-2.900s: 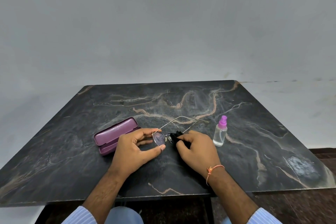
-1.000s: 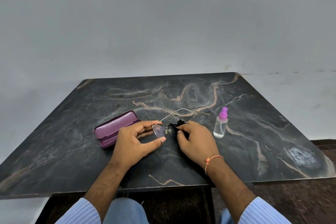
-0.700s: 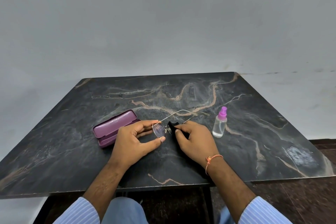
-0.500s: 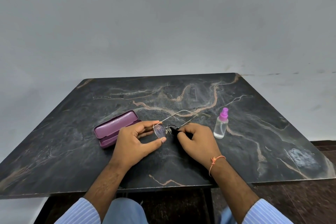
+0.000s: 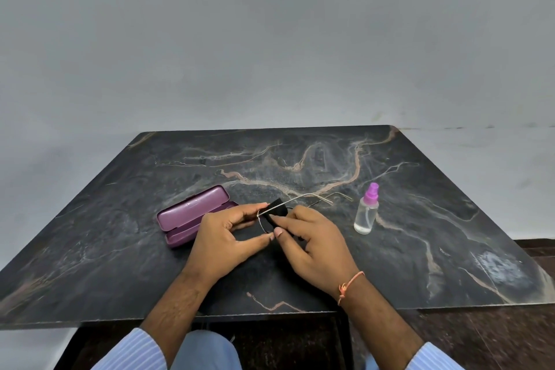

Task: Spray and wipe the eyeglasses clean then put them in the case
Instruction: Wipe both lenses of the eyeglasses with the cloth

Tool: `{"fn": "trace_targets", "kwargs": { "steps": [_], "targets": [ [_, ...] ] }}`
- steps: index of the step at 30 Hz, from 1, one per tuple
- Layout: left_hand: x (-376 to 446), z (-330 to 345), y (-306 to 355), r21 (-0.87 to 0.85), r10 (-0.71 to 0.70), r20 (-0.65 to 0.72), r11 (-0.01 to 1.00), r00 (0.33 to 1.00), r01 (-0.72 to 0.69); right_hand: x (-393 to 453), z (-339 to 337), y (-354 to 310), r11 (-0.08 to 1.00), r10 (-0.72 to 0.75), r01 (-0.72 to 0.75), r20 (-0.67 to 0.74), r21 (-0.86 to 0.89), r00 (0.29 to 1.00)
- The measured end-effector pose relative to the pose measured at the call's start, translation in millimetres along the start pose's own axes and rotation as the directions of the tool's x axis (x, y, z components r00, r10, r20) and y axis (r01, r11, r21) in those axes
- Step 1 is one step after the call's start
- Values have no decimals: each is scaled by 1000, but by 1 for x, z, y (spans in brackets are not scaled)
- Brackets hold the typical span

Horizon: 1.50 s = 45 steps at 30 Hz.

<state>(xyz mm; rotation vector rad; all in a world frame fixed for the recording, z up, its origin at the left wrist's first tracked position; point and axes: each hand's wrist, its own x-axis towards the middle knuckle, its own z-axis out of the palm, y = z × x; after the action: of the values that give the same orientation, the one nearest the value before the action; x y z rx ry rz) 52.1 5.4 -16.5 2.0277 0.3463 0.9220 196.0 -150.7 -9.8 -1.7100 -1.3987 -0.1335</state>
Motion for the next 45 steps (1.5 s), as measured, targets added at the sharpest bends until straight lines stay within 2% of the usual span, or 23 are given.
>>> {"fn": "trace_targets", "kwargs": {
  "steps": [4, 9, 14, 17, 21, 23, 27, 31, 38, 43, 45],
  "targets": [
    [1, 0, 0, 13, 9, 10, 1000, 1000, -9, -1, -2, 2, 994, -42, 43, -13, 102, 999],
    [0, 0, 3, 28, 34, 2, 999, 999, -34, 0, 2, 0, 990, 0, -9, -63, -139, 998],
    [0, 0, 2, 47, 26, 3, 999, 1000, -26, 1, 2, 2, 998, -62, 62, 2, 18, 998],
    [0, -1, -2, 42, 27, -12, 999, 1000, -27, -1, -1, 0, 991, -94, 95, -12, 91, 995],
    [0, 0, 1, 10, 31, -11, 999, 999, -31, -2, 0, 2, 997, -75, 75, -94, -3, 993],
    [-1, 1, 2, 20, 38, -15, 999, 999, -38, -1, 1, 2, 998, -52, 48, -87, -49, 995],
    [0, -2, -3, 48, 36, 1, 998, 999, -36, 0, -2, -1, 994, -102, 102, -18, 25, 995],
    [-2, -1, -2, 66, 49, -16, 997, 999, -48, -3, -6, -1, 987, -130, 134, -52, 88, 990],
    [-3, -1, 6, 81, 105, -37, 991, 994, -102, -2, -2, -2, 995, -67, 57, -120, -85, 991],
    [-2, -2, 4, 99, 94, -32, 991, 995, -91, -3, -7, -2, 995, -83, 86, -52, 47, 995],
    [-2, -2, 4, 110, 96, -25, 990, 995, -93, -2, -9, -2, 994, -91, 93, -38, 50, 995]
  ]
}}
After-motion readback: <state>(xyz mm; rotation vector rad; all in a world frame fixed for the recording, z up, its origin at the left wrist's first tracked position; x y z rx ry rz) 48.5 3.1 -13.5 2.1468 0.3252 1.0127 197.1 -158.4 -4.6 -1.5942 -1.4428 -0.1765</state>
